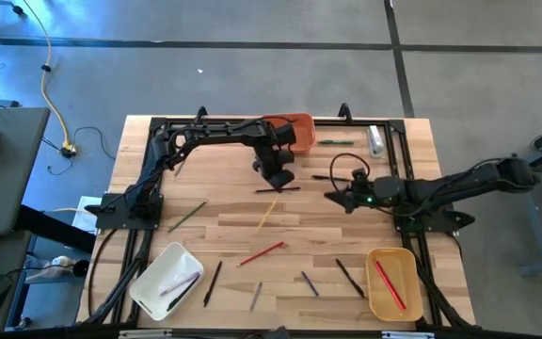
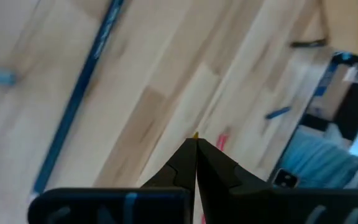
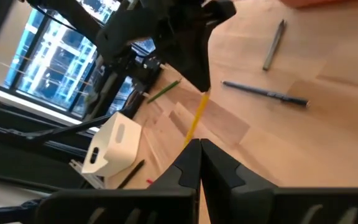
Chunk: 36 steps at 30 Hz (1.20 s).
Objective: Sort crayons/erasers/pens/pencils in bins
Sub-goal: Put the yellow pencil into the yellow bin
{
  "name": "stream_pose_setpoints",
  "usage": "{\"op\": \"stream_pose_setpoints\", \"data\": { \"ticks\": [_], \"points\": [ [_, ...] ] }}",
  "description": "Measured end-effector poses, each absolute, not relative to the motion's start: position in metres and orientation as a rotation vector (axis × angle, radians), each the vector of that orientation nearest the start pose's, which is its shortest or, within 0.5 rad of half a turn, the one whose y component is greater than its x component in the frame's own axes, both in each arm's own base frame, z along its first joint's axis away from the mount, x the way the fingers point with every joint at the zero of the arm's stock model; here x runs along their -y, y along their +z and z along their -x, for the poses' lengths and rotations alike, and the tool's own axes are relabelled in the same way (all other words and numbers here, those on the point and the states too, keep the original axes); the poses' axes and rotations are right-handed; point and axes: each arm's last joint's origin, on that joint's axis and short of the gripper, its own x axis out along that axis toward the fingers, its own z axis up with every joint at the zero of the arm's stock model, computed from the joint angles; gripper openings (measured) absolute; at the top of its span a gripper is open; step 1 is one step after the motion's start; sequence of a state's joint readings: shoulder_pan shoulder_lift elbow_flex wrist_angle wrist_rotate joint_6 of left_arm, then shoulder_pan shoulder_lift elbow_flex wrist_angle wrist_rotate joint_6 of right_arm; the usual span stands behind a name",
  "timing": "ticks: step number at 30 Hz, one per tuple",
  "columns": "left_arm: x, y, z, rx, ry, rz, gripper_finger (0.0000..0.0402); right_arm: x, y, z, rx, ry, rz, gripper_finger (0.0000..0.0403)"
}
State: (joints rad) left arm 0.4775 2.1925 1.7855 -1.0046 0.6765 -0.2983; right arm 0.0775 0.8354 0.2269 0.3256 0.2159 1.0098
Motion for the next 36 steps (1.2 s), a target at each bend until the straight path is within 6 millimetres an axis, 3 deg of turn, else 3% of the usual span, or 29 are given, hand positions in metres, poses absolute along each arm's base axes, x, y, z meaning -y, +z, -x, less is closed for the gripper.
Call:
{"op": "stream_pose_setpoints", "data": {
  "ticks": [11,20,26,31,36],
  "points": [
    [-0.19,0.194,-0.411,-1.055,-0.076,1.105,0.0,-0.013,0.173,-0.184,-0.167,-0.262,-1.07,0.0006],
    [-0.183,0.195,-0.415,-1.05,-0.111,1.026,0.0,-0.014,0.152,-0.195,-0.29,-0.346,-1.082,0.0096],
    [-0.17,0.219,-0.403,-1.031,-0.107,0.836,0.0,-0.015,0.171,-0.212,-0.507,-0.461,-1.04,0.012],
    [-0.159,0.223,-0.388,-0.927,-0.079,0.771,0.0,-0.01,0.191,-0.223,-0.721,-0.708,-1.08,0.0121],
    [-0.147,0.22,-0.366,-0.732,-0.016,0.759,0.0,-0.005,0.194,-0.251,-0.784,-0.794,-1.169,0.0121]
  ]
}}
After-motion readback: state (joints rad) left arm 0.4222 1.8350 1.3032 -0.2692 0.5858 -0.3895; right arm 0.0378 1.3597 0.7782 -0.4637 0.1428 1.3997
